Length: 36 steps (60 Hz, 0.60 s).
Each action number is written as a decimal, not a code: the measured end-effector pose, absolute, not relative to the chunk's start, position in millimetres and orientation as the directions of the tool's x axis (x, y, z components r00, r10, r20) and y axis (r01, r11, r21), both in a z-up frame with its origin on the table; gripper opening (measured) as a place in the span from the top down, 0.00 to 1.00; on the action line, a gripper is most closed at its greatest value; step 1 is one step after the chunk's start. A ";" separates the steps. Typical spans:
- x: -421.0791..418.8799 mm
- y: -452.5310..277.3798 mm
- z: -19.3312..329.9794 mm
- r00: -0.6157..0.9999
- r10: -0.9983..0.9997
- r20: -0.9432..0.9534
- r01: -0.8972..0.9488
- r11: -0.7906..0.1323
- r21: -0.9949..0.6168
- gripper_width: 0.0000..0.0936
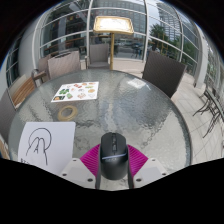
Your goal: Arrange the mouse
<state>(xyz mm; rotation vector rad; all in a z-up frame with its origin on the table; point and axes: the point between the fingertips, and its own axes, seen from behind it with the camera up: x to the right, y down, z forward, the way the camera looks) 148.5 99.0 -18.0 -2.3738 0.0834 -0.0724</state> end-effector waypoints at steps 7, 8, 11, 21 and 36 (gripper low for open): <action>145.2 96.2 -14.6 0.996 -0.093 0.001 -0.070 -0.758 -0.648 0.66; 144.4 96.1 -11.4 0.995 -0.095 -0.008 -0.078 -0.762 -0.642 0.66; 145.1 100.9 9.0 0.994 -0.110 -0.009 -0.089 -0.750 -0.655 0.66; 114.6 121.1 142.8 0.995 -0.101 0.002 -0.061 -0.618 -0.784 0.66; -22.9 132.1 255.3 1.000 0.013 -0.017 -0.009 -0.475 -0.880 0.66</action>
